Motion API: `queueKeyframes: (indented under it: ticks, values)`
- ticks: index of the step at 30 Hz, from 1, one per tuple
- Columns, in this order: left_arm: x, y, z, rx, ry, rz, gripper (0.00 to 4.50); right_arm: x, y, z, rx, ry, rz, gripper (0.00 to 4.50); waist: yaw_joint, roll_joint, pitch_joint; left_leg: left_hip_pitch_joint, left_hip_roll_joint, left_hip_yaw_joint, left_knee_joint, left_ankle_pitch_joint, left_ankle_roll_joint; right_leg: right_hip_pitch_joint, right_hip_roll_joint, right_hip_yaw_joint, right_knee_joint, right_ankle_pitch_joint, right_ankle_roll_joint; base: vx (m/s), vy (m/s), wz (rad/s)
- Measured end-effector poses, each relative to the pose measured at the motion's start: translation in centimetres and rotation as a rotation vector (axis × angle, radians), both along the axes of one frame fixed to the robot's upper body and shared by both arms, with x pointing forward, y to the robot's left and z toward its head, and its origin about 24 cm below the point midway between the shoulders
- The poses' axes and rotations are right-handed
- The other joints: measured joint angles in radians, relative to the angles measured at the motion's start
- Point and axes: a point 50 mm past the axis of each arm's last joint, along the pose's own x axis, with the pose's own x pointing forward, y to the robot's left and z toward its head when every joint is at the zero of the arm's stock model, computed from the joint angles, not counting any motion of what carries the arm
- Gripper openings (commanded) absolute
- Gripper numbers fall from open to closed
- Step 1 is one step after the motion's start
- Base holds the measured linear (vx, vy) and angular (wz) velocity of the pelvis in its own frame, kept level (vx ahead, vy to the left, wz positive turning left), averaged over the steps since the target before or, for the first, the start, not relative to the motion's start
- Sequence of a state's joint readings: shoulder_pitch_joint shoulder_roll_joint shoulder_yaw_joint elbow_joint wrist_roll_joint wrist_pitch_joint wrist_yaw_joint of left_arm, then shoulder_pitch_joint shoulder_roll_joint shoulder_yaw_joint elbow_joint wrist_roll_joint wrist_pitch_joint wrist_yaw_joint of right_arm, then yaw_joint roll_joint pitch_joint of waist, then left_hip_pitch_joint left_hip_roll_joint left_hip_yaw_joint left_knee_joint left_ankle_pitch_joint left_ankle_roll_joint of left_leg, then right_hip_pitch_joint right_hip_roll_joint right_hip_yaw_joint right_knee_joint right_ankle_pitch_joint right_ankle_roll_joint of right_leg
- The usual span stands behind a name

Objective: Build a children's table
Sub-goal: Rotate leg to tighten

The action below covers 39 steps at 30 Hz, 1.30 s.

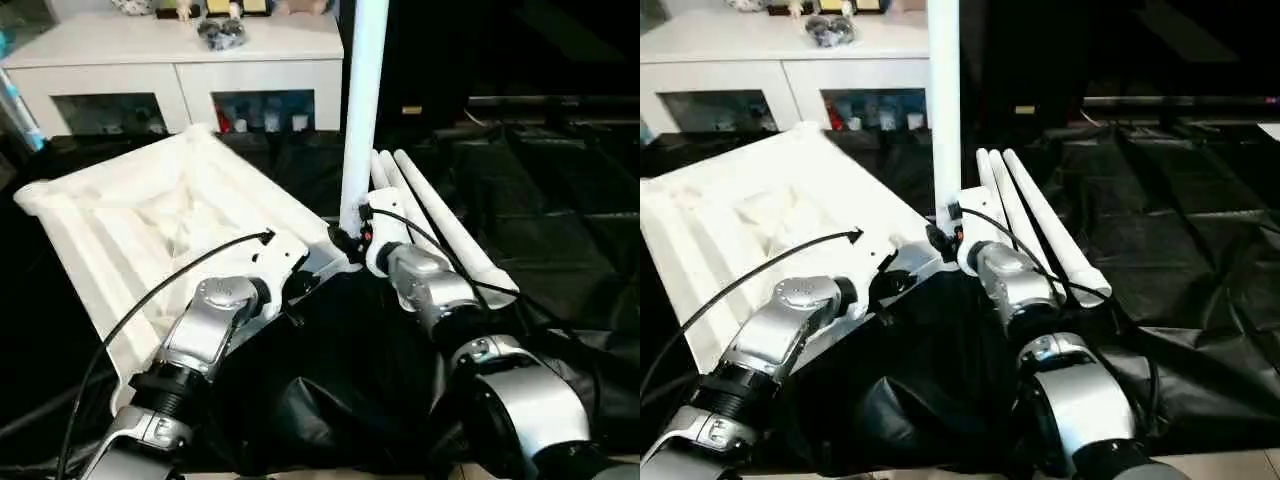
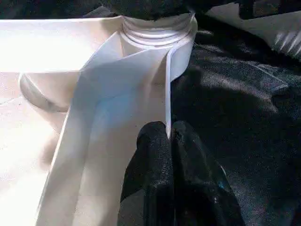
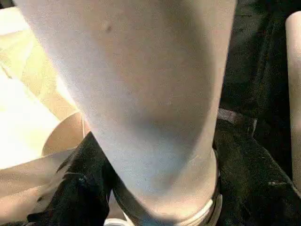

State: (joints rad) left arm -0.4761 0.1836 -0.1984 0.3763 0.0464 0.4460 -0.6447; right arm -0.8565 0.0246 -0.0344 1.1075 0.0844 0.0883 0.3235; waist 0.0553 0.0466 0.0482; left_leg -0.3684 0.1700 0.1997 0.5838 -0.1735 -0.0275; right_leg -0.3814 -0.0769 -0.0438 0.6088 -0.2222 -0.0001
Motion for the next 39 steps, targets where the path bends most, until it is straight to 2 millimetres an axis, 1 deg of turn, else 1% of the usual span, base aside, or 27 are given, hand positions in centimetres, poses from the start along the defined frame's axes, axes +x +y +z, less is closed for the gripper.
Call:
queueKeyframes:
  ticks: [1, 2, 3, 4, 5, 6, 8, 10, 11, 15, 16, 17, 19, 20, 22, 23, 25, 26, 29, 32, 34, 35, 37, 39]
  values:
    - [-0.1, 0.2, 0.0, 0.005, -0.001, -0.003, 0.0, 0.0, 0.2, 0.0, 0.009, -0.001, 0.001, 2.64, -0.001, 0.0, 0.0, 0.0, 0.0, 0.0, 0.0, 0.0, 0.0, 0.0, 0.0, 0.0, 0.0, 0.0, 0.0, 0.0, 0.0, 0.0]
    - [-0.2, 0.5, 0.1, 0.012, -0.004, -0.007, 0.0, -0.1, 0.4, 0.0, 0.024, -0.002, 0.002, 3.2, -0.002, -0.001, 0.0, -0.001, 0.0, 0.0, 0.0, 0.0, 0.0, 0.0, 0.0, 0.0, 0.0, 0.0, 0.0, 0.0, 0.0, 0.0]
    - [-0.2, 0.6, 0.2, 0.013, -0.005, -0.011, 0.0, -0.1, 0.5, 0.0, 0.031, -0.002, 0.005, 3.34, -0.003, -0.001, 0.0, -0.002, 0.0, 0.0, 0.0, 0.0, 0.0, 0.001, 0.0, 0.001, 0.0, 0.0, 0.0, 0.0, 0.0, 0.0]
    - [-0.2, 0.6, 0.3, 0.014, -0.008, -0.015, 0.0, -0.1, 0.5, 0.0, 0.037, 0.001, 0.007, 3.34, -0.003, -0.002, 0.0, -0.003, 0.0, 0.0, 0.0, 0.0, 0.0, 0.0, 0.0, 0.001, 0.001, 0.001, -0.002, 0.0, 0.0, 0.0]
    - [-0.3, 0.7, 0.4, 0.013, -0.009, -0.025, 0.0, -0.3, 0.6, -0.5, 0.036, 0.027, 0.007, 3.51, -0.003, -0.001, 0.0, -0.004, 0.0, 0.0, 0.0, 0.0, 0.0, -0.001, 0.0, 0.0, 0.001, 0.005, -0.007, 0.0, 0.0, 0.0]
    - [-0.4, 0.7, 0.4, 0.01, -0.01, -0.026, 0.0, -0.4, 0.6, -0.6, 0.039, 0.029, 0.008, 3.51, -0.003, -0.001, 0.0, -0.005, 0.0, 0.0, 0.0, 0.0, 0.0, -0.002, 0.0, 0.0, 0.001, 0.008, -0.01, 0.0, 0.0, 0.0]
    - [-0.5, 0.9, 0.4, 0.011, -0.01, -0.028, 0.0, -0.4, 0.7, -0.6, 0.04, 0.029, 0.016, 3.77, -0.003, -0.001, 0.0, -0.004, 0.0, 0.0, -0.001, 0.0, 0.0, -0.002, 0.0, 0.0, 0.001, 0.011, -0.01, 0.0, 0.0, 0.0]
    - [-0.5, 1.0, 0.5, 0.013, -0.012, -0.033, 0.0, -0.4, 0.9, -0.4, 0.043, 0.026, 0.033, 3.85, -0.003, 0.0, 0.0, -0.003, 0.0, 0.0, -0.004, 0.0, 0.0, -0.002, 0.0, -0.001, 0.001, 0.011, -0.009, 0.0, 0.0, 0.0]
    - [-0.5, 1.3, 0.5, 0.013, -0.01, -0.038, 0.0, -0.4, 1.0, -0.3, 0.045, 0.022, 0.056, 4.07, -0.003, 0.0, 0.0, -0.003, 0.0, 0.0, -0.005, 0.0, -0.001, -0.003, 0.0, -0.001, 0.001, 0.011, -0.009, 0.0, 0.0, 0.0]
    - [-0.6, 1.9, 0.7, 0.011, -0.005, -0.06, 0.0, -0.3, 1.0, 0.1, 0.053, 0.012, 0.121, 4.07, -0.005, 0.001, 0.001, -0.004, 0.001, 0.0, -0.008, 0.0, -0.003, -0.005, 0.0, -0.002, 0.001, 0.012, -0.01, 0.0, 0.0, 0.0]
    - [-0.7, 2.0, 0.8, 0.009, -0.005, -0.073, 0.0, -0.3, 0.8, 0.2, 0.049, 0.007, 0.155, 4.07, -0.004, 0.001, 0.001, -0.004, 0.001, 0.0, -0.009, 0.0, -0.003, -0.005, 0.0, -0.002, 0.001, 0.012, -0.01, 0.0, 0.0, 0.0]
    - [-0.8, 2.4, 0.9, 0.003, -0.001, -0.101, 0.0, -0.4, 0.2, 0.4, 0.041, -0.002, 0.232, 4.07, -0.002, 0.001, 0.002, -0.007, 0.001, 0.0, -0.009, 0.0, -0.003, -0.007, 0.001, -0.003, 0.001, 0.012, -0.01, 0.0, 0.0, 0.0]
    - [-1.0, 2.8, 1.1, -0.002, -0.001, -0.132, 0.0, -0.6, -0.2, 0.7, 0.038, -0.014, 0.313, 4.07, 0.005, 0.003, 0.002, -0.011, 0.002, 0.0, -0.008, 0.0, -0.003, -0.01, 0.001, -0.004, 0.002, 0.011, -0.009, 0.0, 0.0, 0.0]
    - [-1.0, 3.1, 1.3, 0.0, -0.008, -0.158, 0.0, -0.7, -0.7, 1.0, 0.024, -0.028, 0.374, 4.07, 0.011, 0.003, 0.002, -0.019, 0.002, 0.0, -0.007, 0.001, -0.003, -0.016, 0.001, -0.005, 0.002, 0.012, -0.009, 0.0, 0.0, 0.0]
    - [-1.2, 3.3, 1.5, -0.003, -0.013, -0.201, 0.0, -1.0, -1.6, 1.2, 0.01, -0.039, 0.458, 4.07, 0.022, 0.003, 0.002, -0.028, 0.004, 0.0, -0.003, 0.003, 0.003, -0.022, 0.001, -0.007, 0.004, 0.012, -0.009, 0.0, 0.0, 0.0]
    - [-1.2, 3.5, 1.6, -0.008, -0.013, -0.225, 0.0, -1.2, -2.0, 1.5, -0.006, -0.048, 0.507, 4.07, 0.028, 0.003, 0.002, -0.034, 0.005, -0.001, 0.002, 0.001, 0.006, -0.026, 0.001, -0.009, 0.006, 0.012, -0.009, 0.0, 0.0, 0.0]
    - [-1.3, 3.7, 1.8, -0.008, -0.011, -0.253, 0.0, -1.6, -2.6, 1.7, -0.024, -0.054, 0.576, 4.07, 0.036, 0.003, 0.002, -0.037, 0.006, -0.002, 0.006, 0.0, 0.008, -0.027, 0.0, -0.01, 0.007, 0.012, -0.009, 0.0, 0.0, 0.0]
    - [-1.6, 3.9, 1.8, -0.009, -0.004, -0.292, 0.0, -2.0, -3.4, 1.9, -0.055, -0.055, 0.65, 4.07, 0.042, 0.003, 0.002, -0.039, 0.006, -0.002, 0.007, -0.001, 0.008, -0.027, 0.0, -0.011, 0.006, 0.012, -0.009, 0.0, 0.0, 0.0]
    - [-2.2, 4.7, 1.8, 0.011, 0.011, -0.385, 0.0, -3.2, -4.6, 2.2, -0.105, -0.044, 0.803, 4.07, 0.051, 0.003, 0.003, -0.039, 0.006, -0.002, 0.01, -0.001, 0.009, -0.026, -0.001, -0.011, 0.006, 0.012, -0.009, 0.0, 0.0, 0.0]
    - [-2.4, 5.1, 1.8, 0.026, 0.019, -0.428, 0.0, -3.6, -4.5, 2.4, -0.12, -0.035, 0.87, 4.07, 0.049, 0.003, 0.003, -0.036, 0.006, -0.001, 0.011, -0.002, 0.001, -0.025, -0.001, -0.011, 0.009, 0.013, -0.01, 0.0, 0.0, 0.0]
    - [-2.5, 5.3, 1.8, 0.03, 0.023, -0.436, 0.0, -3.6, -4.6, 2.3, -0.132, -0.032, 0.88, 4.07, 0.046, 0.004, 0.003, -0.034, 0.007, -0.001, 0.011, -0.001, 0.0, -0.023, -0.001, -0.011, 0.009, 0.014, -0.011, 0.0, 0.0, 0.0]
    - [-2.6, 5.5, 1.8, 0.034, 0.028, -0.443, 0.0, -3.8, -4.5, 2.3, -0.14, -0.035, 0.89, 3.83, 0.045, 0.005, 0.004, -0.034, 0.007, -0.001, 0.011, -0.001, 0.0, -0.023, -0.001, -0.011, 0.009, 0.015, -0.011, 0.0, 0.0, 0.0]
    - [-2.7, 5.7, 1.8, 0.038, 0.036, -0.462, 0.0, -4.1, -4.5, 2.2, -0.142, -0.037, 0.893, 3.74, 0.045, 0.005, 0.004, -0.034, 0.007, -0.001, 0.011, -0.001, 0.0, -0.022, -0.001, -0.011, 0.009, 0.016, -0.01, 0.0, 0.0, 0.0]
    - [-2.8, 5.9, 1.7, 0.037, 0.038, -0.473, 0.0, -4.2, -4.4, 2.2, -0.141, -0.034, 0.896, 3.45, 0.045, 0.005, 0.004, -0.034, 0.007, -0.001, 0.011, 0.0, -0.001, -0.022, -0.001, -0.011, 0.009, 0.016, -0.01, 0.0, 0.0, 0.0]
